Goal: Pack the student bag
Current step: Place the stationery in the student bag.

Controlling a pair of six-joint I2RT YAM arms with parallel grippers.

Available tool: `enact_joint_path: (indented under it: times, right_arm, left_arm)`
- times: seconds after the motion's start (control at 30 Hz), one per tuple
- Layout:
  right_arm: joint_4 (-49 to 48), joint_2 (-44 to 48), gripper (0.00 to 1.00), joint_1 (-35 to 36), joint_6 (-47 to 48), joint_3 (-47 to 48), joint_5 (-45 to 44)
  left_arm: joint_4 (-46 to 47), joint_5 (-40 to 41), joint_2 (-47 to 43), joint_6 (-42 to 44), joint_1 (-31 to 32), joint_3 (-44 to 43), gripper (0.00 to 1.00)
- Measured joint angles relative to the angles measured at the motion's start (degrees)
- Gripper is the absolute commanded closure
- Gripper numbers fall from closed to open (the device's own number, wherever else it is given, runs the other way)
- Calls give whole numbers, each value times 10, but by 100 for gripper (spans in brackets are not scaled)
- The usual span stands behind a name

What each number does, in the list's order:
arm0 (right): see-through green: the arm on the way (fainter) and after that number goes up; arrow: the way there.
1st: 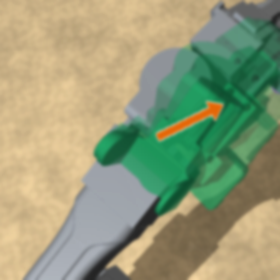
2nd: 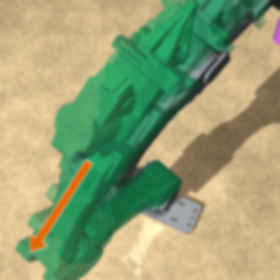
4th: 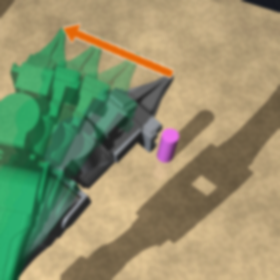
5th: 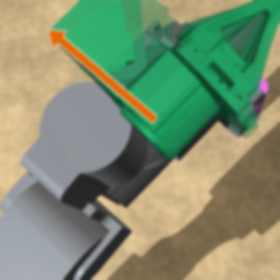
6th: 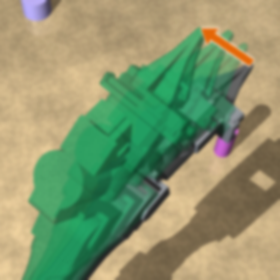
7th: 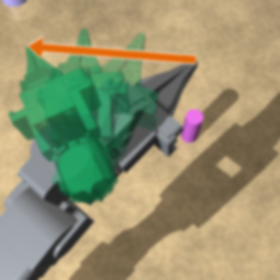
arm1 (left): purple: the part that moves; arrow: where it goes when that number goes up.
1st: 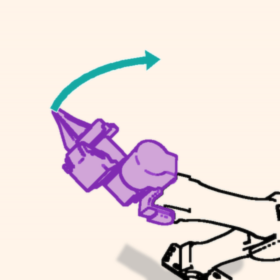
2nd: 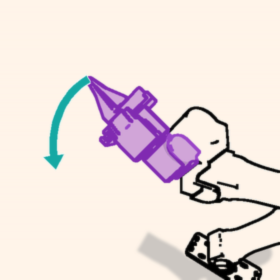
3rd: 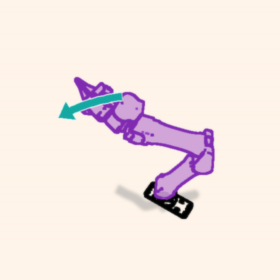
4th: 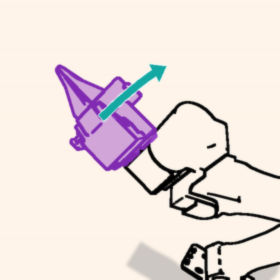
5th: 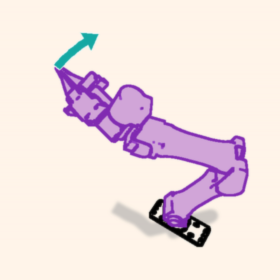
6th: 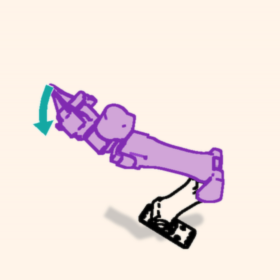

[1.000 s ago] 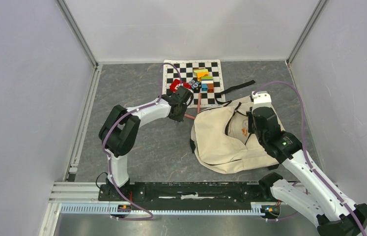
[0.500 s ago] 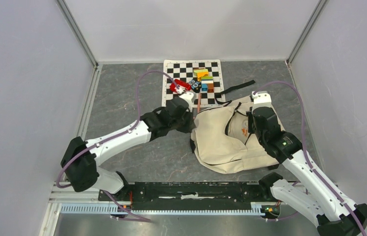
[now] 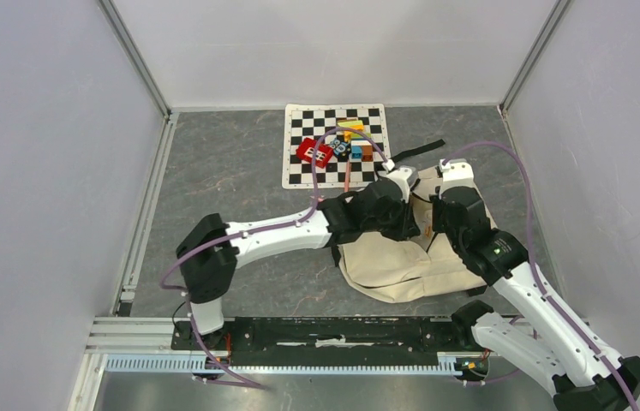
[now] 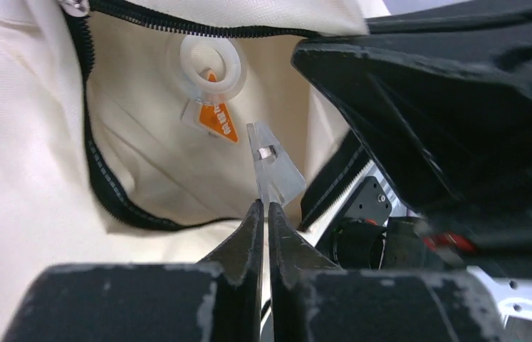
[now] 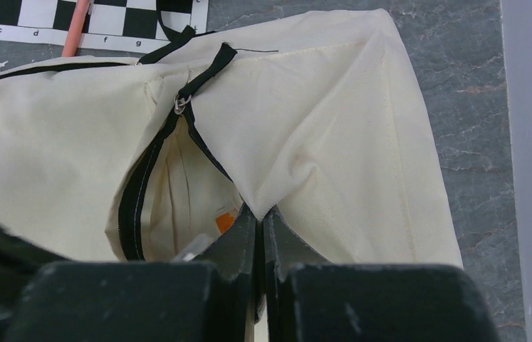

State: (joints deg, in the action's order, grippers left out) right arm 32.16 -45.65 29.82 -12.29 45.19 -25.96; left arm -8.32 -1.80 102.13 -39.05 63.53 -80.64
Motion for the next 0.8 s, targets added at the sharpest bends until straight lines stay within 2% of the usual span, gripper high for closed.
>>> enact_joint_path:
  times: [0.13,0.23,0.43,0.63,0.8]
  right_arm:
    - [0,7,100,0,1,0,0]
    - [0,10,100,0,1,0,-1]
    - [0,14,100,0,1,0,-1]
    - [0,17,100,0,1,0,-2]
    - [0,18,100,0,5,0,-15]
  left_arm:
    - [7,-1,50,-8,4,-26,92]
    - [8,-1,71,-12,4,-34,85]
    - [7,-3,94,-16,5,-48,54]
    - [7,2,97,-12,6,-54,36]
    - [-13,42,81,6,6,-46,12]
